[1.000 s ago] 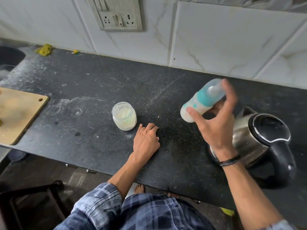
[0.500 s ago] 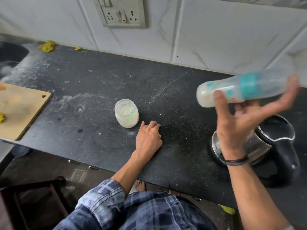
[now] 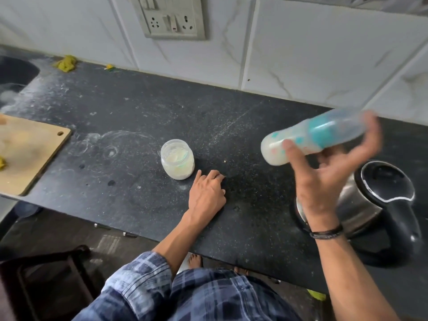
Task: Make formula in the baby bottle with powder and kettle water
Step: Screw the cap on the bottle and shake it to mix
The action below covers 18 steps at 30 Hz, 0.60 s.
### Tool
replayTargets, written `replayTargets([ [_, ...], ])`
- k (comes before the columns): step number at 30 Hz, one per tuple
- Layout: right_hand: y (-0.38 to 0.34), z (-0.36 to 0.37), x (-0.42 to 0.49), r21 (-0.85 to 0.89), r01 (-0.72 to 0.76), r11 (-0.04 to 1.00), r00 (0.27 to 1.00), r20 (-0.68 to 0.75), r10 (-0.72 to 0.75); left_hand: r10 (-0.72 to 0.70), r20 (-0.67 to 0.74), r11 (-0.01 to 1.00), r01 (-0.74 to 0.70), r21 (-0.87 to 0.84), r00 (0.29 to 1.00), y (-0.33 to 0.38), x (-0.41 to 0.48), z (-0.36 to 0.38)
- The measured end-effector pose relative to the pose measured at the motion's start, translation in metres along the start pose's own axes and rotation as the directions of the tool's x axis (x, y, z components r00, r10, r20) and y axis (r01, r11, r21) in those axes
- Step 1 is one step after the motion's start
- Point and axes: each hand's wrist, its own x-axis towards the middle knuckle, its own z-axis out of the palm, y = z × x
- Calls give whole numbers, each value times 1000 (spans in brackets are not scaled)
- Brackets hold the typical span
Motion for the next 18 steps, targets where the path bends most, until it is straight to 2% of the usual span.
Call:
replayTargets([
  [2,2,1,3,16,26,1000,998,-55,-25,-4,-4,1000,3,-12,1000,2,1,1],
  [5,16,2,4,-166,-64,984,992,100,82,-11,2,1000,11,-6,1000,3,2,0],
  [6,15,0,3,-173,-64,983,991,106,84,-8,5,1000,8,-2,1000,2,2,-1],
  [9,0,-1,2,-8,21,1000,999,-28,-21,2,3,1000,-2,0,1000,0,0,0],
  [11,4,0,4,-21,56,998,996,-75,-57,2,-3,1000,-2,-2,1000,3,2,1],
  [14,19,2,4,-212,-64,975,992,93,85,-3,6,1000,3,8,1000,3,3,0],
  [15,18,1,1,-222,-70,973,989,114,97,1,10,1000,-1,12,1000,0,2,0],
  [18,3,-1,-3,-69,8,998,1000,6,-8,8,0,1000,-8,4,1000,-1,0,1],
])
